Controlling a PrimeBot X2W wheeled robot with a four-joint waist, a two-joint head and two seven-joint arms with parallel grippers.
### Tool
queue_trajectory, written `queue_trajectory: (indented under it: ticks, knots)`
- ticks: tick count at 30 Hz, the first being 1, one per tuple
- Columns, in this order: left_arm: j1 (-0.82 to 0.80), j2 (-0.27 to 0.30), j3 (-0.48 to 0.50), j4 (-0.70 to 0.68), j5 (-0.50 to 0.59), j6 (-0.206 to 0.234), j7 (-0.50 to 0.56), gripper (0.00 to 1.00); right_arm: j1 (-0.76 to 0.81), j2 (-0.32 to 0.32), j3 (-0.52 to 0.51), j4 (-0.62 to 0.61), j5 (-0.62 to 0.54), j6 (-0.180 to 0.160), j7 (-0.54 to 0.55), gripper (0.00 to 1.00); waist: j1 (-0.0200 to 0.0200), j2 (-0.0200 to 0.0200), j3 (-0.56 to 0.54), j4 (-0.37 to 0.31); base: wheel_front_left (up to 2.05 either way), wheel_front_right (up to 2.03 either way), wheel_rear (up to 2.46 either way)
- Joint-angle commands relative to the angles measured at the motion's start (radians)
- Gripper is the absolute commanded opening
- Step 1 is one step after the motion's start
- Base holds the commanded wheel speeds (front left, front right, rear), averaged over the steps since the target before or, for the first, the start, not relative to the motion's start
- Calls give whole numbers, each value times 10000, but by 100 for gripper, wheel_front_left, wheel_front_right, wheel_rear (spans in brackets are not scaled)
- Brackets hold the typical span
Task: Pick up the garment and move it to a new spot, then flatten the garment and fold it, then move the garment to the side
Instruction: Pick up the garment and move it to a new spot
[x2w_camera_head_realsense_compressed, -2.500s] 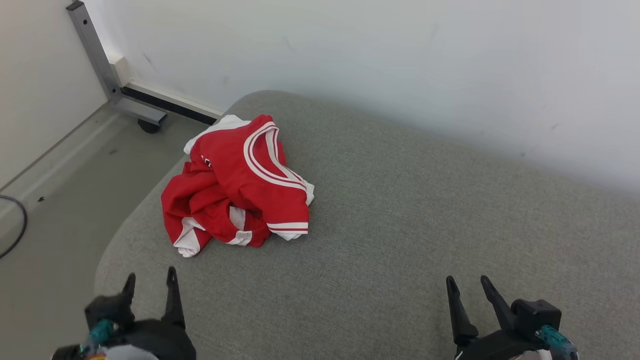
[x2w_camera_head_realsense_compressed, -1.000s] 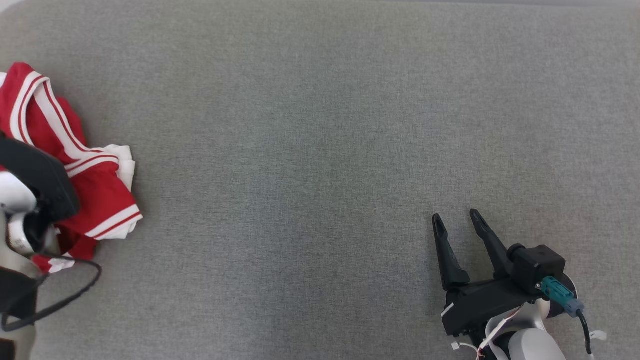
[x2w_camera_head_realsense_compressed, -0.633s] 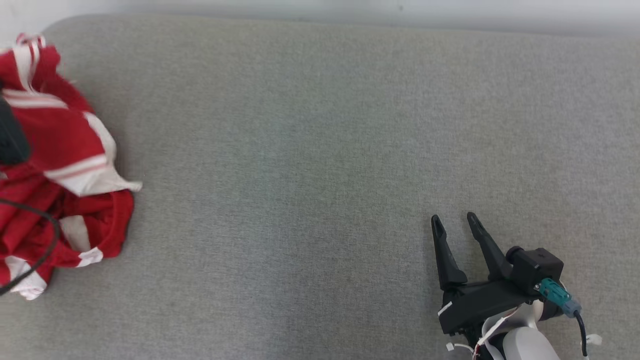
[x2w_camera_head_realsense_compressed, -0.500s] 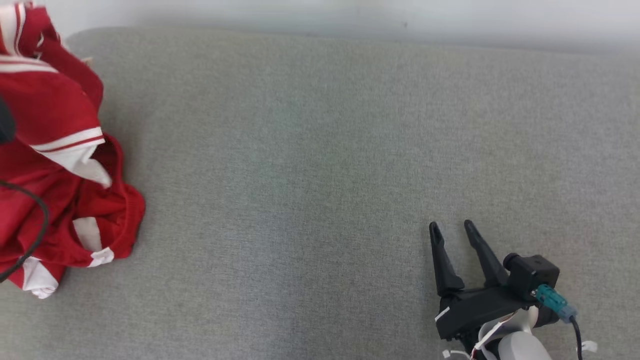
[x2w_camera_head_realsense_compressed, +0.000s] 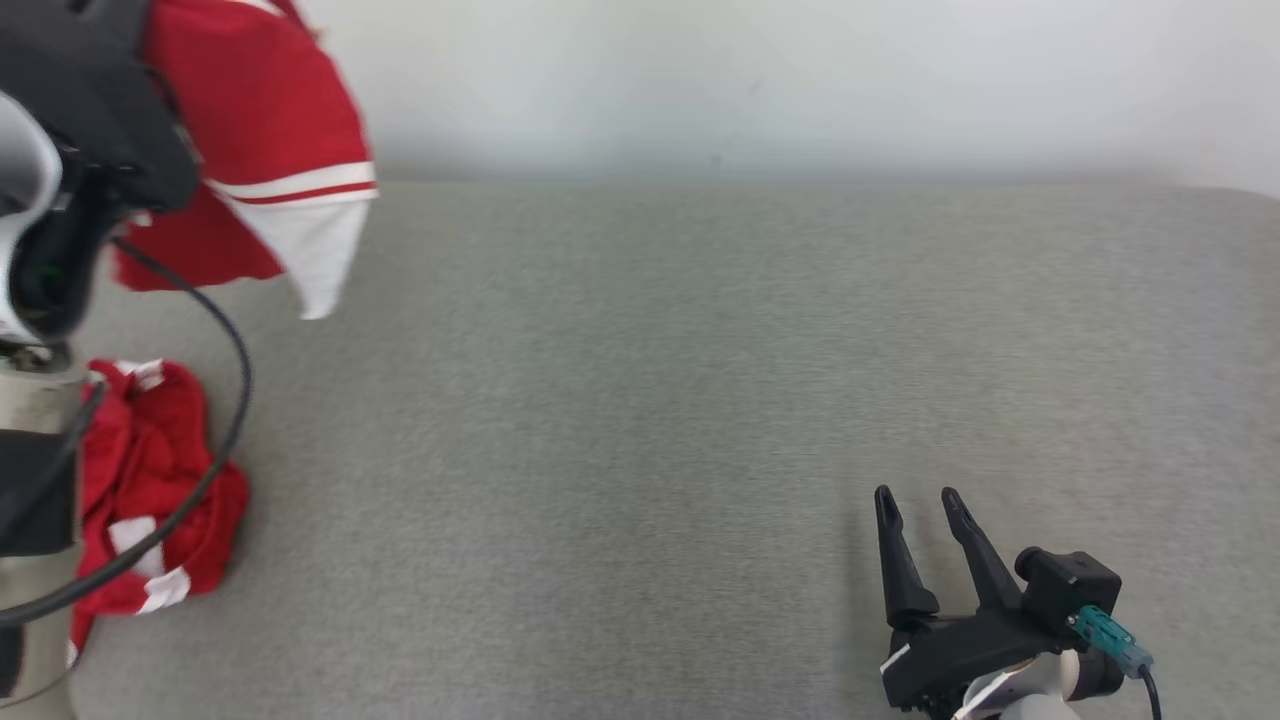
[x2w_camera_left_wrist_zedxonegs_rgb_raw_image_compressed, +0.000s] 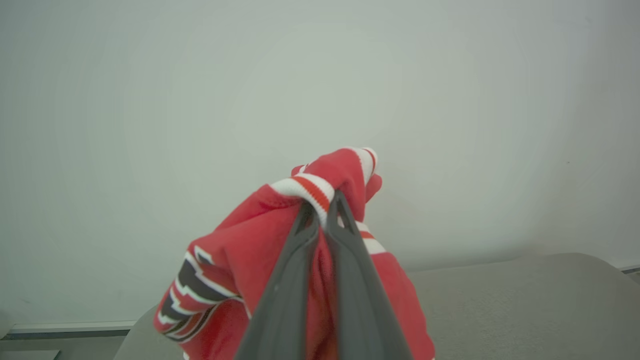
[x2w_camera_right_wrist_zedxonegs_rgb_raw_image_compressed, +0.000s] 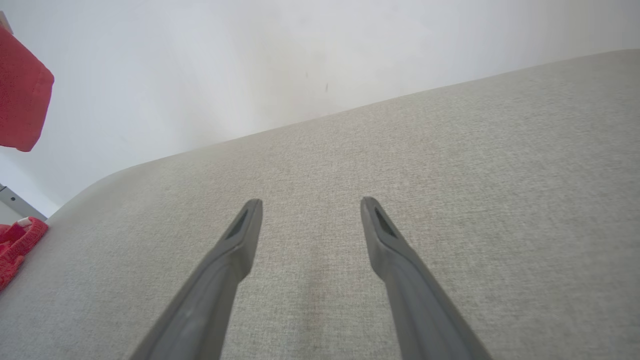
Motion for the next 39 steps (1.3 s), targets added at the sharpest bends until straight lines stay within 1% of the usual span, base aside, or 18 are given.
queue_trajectory:
  ticks: [1, 5, 6, 11, 12, 16, 21, 28, 30, 31, 32, 33, 39]
  knots:
    - [-44, -205, -109, -169, -90, 6, -31, 0, 137, 15, -67, 72, -112, 34, -70, 100, 1, 1, -623, -1004, 0, 0, 0]
    - [241, -821, -395, -304, -353, 51, -134, 0, 202, 11, -107, 83, -199, 34, 9, 100, 1, 1, -744, -1779, 0, 0, 0]
    - [241, -821, -395, -304, -353, 51, -134, 0, 202, 11, -107, 83, -199, 34, 9, 100, 1, 1, -744, -1779, 0, 0, 0]
    - [847, -1373, -845, -394, -230, 105, -469, 0, 253, 12, -116, -110, -242, 34, 157, 100, 1, 1, -692, -2705, 0, 0, 0]
    - [1004, -1414, -953, -393, -144, 110, -529, 0, 259, 12, -86, -148, -244, 34, 167, 100, 1, 1, -647, -2868, 0, 0, 0]
    - [1768, -1766, -1355, -243, -15, 209, -848, 0, 328, 15, -106, -284, -282, 34, 261, 100, 1, 1, -496, -3331, 0, 0, 0]
    - [2757, -2362, -1887, 383, -7, 189, -1346, 0, 394, 15, -100, -504, -274, 34, 380, 100, 1, 1, -353, -3591, 0, 0, 0]
    - [3563, -3018, -2619, 2111, -27, 50, -2069, 0, 332, 18, 101, -711, -189, 34, 548, 100, 1, 1, -237, -3624, 0, 0, 0]
    - [3671, -3162, -2714, 2632, -211, 94, -2358, 0, 330, 12, 154, -722, -140, 34, 576, 100, 1, 1, -200, -3594, 0, 0, 0]
    - [3707, -3220, -2824, 2862, -247, 79, -2478, 13, 336, 11, 180, -723, -102, 34, 576, 100, 1, 1, -177, -3572, 0, 0, 0]
    - [3758, -3265, -2920, 3122, -309, 69, -2589, 29, 346, 12, 209, -716, -54, 34, 579, 100, 1, 1, -157, -3545, 0, 0, 0]
    - [3777, -3321, -3150, 3501, -350, 61, -2814, 100, 358, 15, 225, -706, -38, 34, 568, 100, 1, 1, -114, -3481, 0, 0, 0]
    - [3606, -3375, -3577, 4037, -430, -9, -3598, 100, 402, 12, -15, -687, -82, 34, 494, 100, 1, 1, -101, -3104, 0, 0, 0]
